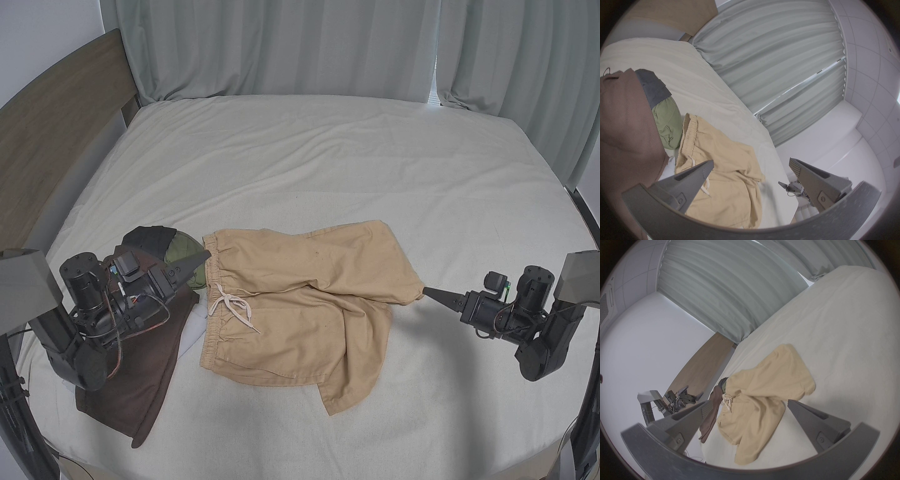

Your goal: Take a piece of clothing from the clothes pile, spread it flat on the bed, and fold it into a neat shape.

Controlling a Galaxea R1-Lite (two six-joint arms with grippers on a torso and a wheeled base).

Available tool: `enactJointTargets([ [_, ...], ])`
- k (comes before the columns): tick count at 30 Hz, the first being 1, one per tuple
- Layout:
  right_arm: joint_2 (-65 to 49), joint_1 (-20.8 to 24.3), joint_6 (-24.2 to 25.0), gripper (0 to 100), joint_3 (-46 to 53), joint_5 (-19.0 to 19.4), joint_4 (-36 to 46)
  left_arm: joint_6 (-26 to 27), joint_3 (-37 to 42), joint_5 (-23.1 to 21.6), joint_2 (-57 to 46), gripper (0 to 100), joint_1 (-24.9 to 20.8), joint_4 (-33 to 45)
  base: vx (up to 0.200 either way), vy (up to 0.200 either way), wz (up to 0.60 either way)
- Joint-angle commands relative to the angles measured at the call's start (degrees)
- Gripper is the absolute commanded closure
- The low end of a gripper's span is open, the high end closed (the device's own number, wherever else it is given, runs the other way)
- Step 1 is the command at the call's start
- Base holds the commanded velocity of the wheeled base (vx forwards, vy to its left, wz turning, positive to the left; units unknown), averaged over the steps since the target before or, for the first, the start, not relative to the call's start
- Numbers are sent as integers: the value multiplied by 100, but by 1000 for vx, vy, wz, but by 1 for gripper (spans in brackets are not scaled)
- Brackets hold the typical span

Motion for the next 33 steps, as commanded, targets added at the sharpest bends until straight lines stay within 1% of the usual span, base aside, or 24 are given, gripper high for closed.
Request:
enactJointTargets([
  [1, -141, 204, -72, 0, 443, 11, -1, 451, 653, -267, -557, 0, 68, -41, 0, 0, 0],
  [7, -62, 389, -72, 0, 548, 11, -1, 1250, 907, -530, -478, 0, 305, -41, 0, 0, 0],
  [8, -62, 389, -72, 0, 548, 11, -1, 1250, 907, -530, -478, 0, 305, -41, 0, 0, 0],
  [10, 114, 512, -72, 0, 583, -15, -1, 1576, 969, -557, -425, 0, 340, -41, 0, 0, 0],
  [13, 299, 564, -80, 0, 636, -15, -1, 1848, 978, -548, -346, 0, 340, -41, 0, 0, 0],
  [18, 562, 670, -116, 0, 645, -33, -1, 1989, 987, -557, -214, 0, 331, -41, 0, 0, 0],
  [19, 729, 723, -212, 0, 645, -33, -1, 1997, 969, -539, -82, 0, 331, -50, 0, 0, 0],
  [22, 914, 872, -291, 0, 689, -59, -1, 1997, 951, -539, 6, 0, 331, -50, 0, 0, 0],
  [27, 1186, 1101, -300, 0, 636, -270, -1, 1997, 951, -539, 41, 0, 331, -50, 0, 0, 0],
  [29, 1186, 1101, -300, 0, 636, -270, -1, 1997, 951, -539, 41, 0, 331, -50, 0, 0, 0],
  [31, 1274, 1285, -300, 0, 627, -279, -1, 1997, 943, -539, 41, 0, 323, -50, 0, 0, 0],
  [33, 1309, 1329, -300, 0, 627, -279, -1, 1997, 943, -539, 41, 0, 331, -50, 0, 0, 0],
])
